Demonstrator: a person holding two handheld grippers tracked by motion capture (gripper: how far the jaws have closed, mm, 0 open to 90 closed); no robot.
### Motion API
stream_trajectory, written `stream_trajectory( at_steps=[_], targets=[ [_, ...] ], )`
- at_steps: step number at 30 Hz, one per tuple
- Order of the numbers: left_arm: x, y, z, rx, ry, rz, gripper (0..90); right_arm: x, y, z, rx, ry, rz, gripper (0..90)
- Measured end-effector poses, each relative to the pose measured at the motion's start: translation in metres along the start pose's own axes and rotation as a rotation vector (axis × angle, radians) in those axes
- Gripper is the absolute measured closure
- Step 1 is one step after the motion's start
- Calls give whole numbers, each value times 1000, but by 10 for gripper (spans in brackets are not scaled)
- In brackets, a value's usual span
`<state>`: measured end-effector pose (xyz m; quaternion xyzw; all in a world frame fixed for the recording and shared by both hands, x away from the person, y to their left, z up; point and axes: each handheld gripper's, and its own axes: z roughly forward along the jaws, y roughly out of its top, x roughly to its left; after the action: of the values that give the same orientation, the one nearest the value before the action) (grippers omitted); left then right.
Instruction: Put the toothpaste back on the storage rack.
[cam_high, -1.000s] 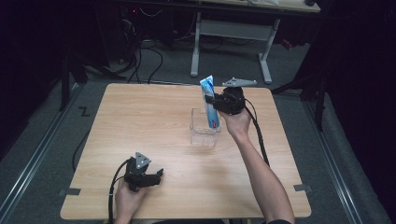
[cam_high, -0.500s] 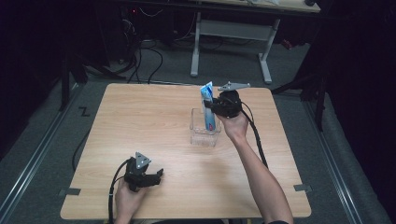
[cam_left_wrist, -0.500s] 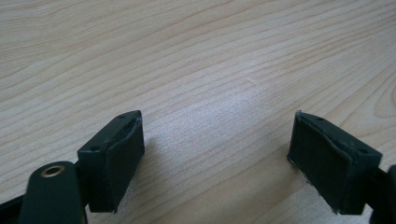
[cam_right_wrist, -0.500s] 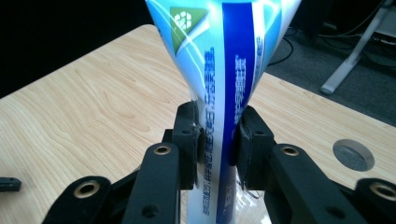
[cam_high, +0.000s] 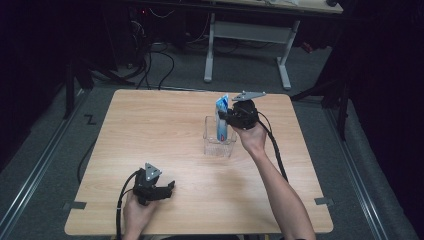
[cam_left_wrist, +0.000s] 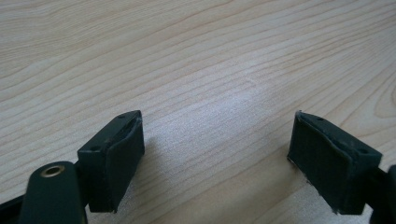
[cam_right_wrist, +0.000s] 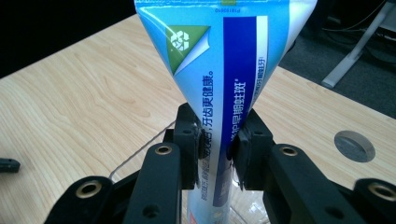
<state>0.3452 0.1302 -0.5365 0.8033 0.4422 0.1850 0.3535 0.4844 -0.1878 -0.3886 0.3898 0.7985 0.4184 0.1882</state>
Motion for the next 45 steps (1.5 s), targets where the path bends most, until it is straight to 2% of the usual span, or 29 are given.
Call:
stream_trajectory(
  at_steps=[2,5,12,18,21,34,41,45],
  targets=[
    [0,0,0,0,0,0,184,1,-1,1,15,-4,-21,733],
    [0,0,0,0,0,0,184,0,-2,1,29,-5,-22,732],
    [0,0,0,-2,2,0,184,-4,-7,-1,60,1,-11,731],
    [0,0,0,-3,2,-2,184,-7,-14,2,79,10,23,731],
    [0,0,0,-1,1,-1,184,-6,-16,6,100,17,15,730],
    [-1,-1,0,-4,1,-1,184,-6,-15,15,86,25,53,720],
    [0,0,0,-1,0,0,186,8,-10,33,96,21,-14,717],
    [0,0,0,-2,1,0,185,15,-11,40,120,24,-29,716]
  ],
)
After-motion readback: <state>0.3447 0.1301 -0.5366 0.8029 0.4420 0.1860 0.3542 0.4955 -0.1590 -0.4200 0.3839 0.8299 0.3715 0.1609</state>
